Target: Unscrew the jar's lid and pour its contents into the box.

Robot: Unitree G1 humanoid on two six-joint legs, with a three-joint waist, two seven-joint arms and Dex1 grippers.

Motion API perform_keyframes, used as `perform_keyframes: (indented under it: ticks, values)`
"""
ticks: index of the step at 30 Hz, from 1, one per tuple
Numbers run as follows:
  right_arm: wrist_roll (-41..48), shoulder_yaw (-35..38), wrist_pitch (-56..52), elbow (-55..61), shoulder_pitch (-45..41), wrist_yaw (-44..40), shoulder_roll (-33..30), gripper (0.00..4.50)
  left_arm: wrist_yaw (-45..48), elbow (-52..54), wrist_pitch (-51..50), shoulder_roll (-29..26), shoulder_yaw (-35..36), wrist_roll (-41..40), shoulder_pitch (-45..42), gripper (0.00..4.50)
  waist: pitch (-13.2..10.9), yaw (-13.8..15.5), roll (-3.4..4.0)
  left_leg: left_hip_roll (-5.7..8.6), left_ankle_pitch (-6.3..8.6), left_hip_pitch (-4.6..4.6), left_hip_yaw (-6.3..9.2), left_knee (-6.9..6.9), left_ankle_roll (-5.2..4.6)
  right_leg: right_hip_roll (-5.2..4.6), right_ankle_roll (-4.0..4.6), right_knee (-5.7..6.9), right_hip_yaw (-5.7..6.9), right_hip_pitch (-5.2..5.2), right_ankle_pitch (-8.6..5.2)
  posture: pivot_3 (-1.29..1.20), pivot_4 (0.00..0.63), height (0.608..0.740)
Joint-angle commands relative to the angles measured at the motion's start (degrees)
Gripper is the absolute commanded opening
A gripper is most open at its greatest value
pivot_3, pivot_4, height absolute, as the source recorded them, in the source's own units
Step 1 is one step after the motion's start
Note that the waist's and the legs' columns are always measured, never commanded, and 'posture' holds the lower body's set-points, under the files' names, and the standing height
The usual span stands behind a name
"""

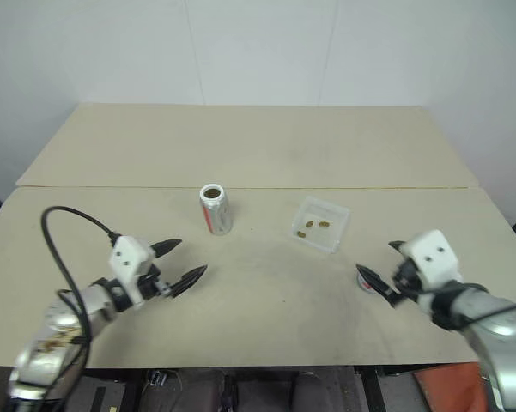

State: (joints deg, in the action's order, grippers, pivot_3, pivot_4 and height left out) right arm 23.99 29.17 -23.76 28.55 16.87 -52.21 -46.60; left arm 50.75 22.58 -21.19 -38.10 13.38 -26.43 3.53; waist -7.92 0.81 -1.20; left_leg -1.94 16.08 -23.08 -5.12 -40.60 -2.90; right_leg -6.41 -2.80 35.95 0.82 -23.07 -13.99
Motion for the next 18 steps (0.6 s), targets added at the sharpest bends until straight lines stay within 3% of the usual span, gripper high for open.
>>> perform_keyframes:
  ticks: [1,6,14,18]
  values:
    - [3.4,10.5,8.0,-2.6,3.4,-12.8,-4.0,4.5,11.0,-6.1,0.9,-7.1,10.9,-8.2,-1.4,4.49,0.0,-0.1,0.0,0.01,0.0,0.1,-0.03,0.02,0.0,0.01,0.0,-0.02,-0.02,0.05,0.0,0.0,0.15,0.74]
    - [5.5,17.1,10.9,-5.6,6.2,-21.5,-7.0,4.5,18.3,-9.8,-2.4,-12.7,16.4,-14.2,-0.7,4.49,0.0,-0.4,-0.04,-0.03,0.09,0.97,-0.15,0.56,0.07,-0.01,0.04,-0.27,-0.1,0.82,-0.1,0.0,0.15,0.74]
    - [5.1,19.2,11.5,-6.1,5.3,-22.1,-7.6,4.5,18.6,-6.0,-4.4,-12.6,16.1,-16.2,2.0,4.49,0.0,-0.2,-0.04,-0.03,0.09,1.02,-0.19,0.72,0.14,-0.03,0.09,-0.26,-0.15,0.8,-0.13,0.0,0.15,0.74]
    - [4.6,16.4,10.8,-7.6,0.1,-19.5,-9.5,4.5,17.3,-3.6,-4.9,-12.4,16.0,-16.7,2.6,4.49,0.0,-0.4,-0.04,-0.03,0.09,1.05,-0.23,0.72,0.14,-0.06,0.1,-0.25,-0.22,0.8,-0.12,0.0,0.15,0.74]
